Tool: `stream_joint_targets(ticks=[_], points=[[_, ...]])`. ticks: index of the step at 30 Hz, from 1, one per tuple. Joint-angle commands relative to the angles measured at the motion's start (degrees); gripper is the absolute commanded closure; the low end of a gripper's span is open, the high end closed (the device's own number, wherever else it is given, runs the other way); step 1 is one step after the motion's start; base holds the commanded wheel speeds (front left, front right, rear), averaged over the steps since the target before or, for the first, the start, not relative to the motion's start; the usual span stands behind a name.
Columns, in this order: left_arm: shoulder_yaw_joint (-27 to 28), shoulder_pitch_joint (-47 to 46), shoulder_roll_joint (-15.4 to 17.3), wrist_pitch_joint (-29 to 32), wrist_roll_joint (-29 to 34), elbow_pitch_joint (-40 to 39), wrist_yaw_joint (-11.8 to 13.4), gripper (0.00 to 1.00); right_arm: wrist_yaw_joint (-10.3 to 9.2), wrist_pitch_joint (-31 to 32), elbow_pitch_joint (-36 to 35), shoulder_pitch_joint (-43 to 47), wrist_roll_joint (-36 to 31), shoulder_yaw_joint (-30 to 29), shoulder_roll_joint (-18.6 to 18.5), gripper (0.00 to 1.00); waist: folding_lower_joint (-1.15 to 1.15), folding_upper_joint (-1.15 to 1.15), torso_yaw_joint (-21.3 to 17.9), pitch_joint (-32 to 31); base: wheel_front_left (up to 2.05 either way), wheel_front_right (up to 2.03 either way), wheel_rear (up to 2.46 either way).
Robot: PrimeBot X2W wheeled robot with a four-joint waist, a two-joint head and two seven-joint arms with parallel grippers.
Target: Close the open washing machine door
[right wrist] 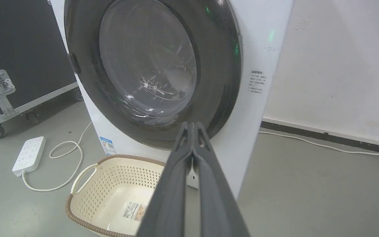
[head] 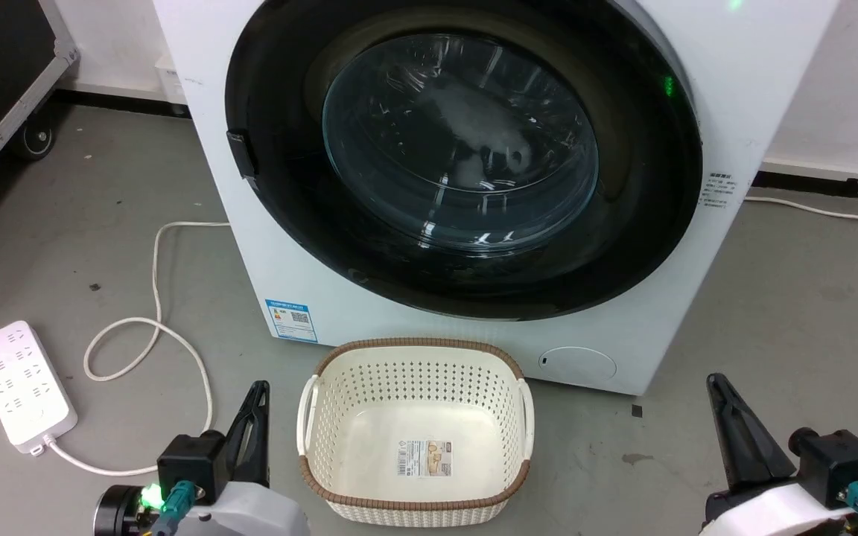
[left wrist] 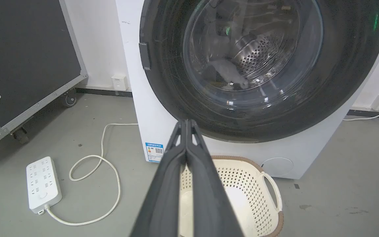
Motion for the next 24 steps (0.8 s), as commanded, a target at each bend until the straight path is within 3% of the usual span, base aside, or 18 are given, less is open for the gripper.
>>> stream_joint_targets(ticks=[1,24], points=[[0.3,-0.08,0.02,0.37,0.5,-0.48,0.2,1.0,-0.03,0.28,0.12,-1.01,-0.58,0.14,0.21,1.0,0.0,0.0,0.01,0.01,0.0,0.0,0.0],[1.37,-0.11,0.01,3.29,2.25,-2.6,0.74,1.0,-0.03,3.22,0.22,-1.9,-1.97,1.11,0.29,1.0,0.0,0.0,0.12,0.11,0.0,0.0,0.0]])
